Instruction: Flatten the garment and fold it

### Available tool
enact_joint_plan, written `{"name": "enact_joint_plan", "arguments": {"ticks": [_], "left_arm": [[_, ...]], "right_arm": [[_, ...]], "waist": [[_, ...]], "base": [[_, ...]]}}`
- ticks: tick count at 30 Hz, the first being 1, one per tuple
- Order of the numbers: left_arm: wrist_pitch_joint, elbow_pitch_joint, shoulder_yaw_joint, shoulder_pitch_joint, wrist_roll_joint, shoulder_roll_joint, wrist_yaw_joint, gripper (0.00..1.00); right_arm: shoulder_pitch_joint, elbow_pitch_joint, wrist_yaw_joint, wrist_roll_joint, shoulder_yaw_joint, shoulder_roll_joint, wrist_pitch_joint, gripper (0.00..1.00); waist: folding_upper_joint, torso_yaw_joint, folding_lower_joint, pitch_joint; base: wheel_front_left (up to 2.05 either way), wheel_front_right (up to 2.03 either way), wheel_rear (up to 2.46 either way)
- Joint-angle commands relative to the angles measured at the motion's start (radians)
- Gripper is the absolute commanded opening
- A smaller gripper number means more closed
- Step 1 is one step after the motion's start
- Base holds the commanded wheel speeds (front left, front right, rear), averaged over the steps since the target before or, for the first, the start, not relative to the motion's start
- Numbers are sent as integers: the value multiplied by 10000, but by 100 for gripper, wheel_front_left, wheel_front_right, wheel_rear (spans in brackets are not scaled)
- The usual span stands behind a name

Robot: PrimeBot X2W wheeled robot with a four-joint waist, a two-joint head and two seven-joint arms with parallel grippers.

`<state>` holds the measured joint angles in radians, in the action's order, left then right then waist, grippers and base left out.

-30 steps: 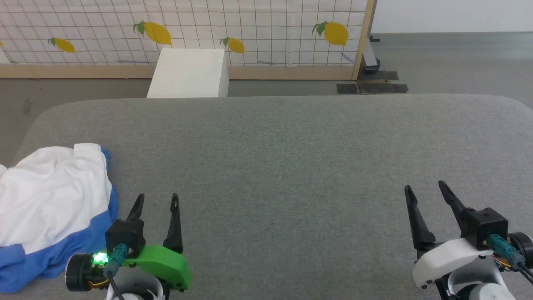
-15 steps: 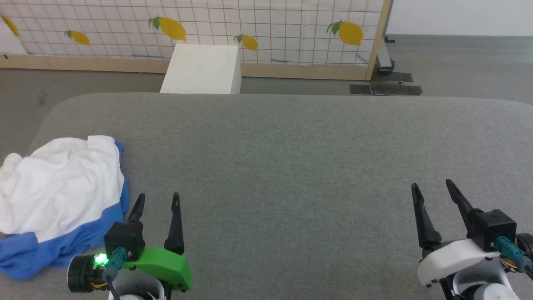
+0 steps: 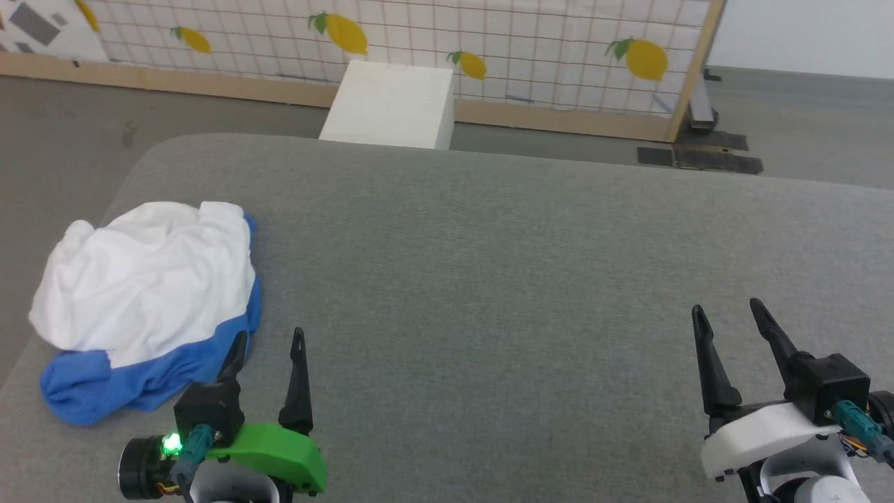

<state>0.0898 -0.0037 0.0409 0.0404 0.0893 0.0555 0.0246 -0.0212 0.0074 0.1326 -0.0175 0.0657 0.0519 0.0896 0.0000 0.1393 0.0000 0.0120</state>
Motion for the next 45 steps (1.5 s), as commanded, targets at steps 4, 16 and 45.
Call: {"name": "enact_joint_plan", "arguments": {"ticks": [4,16,45], "left_arm": [[175,13,20,172,126,-21,65,100],[421,25,-13,414,261,-26,79,100],[1040,72,186,913,658,-39,166,100]], "right_arm": [[-62,39,-8,-49,-3,-7,169,100],[-130,134,-10,-80,-120,-8,417,100],[-331,280,-14,-172,-211,-12,1038,100]], "waist": [[0,539,0,-13],[0,1648,0,-109],[0,3677,0,-252]], "base": [[0,0,0],[0,0,0],[-4,-4,-4]]}}
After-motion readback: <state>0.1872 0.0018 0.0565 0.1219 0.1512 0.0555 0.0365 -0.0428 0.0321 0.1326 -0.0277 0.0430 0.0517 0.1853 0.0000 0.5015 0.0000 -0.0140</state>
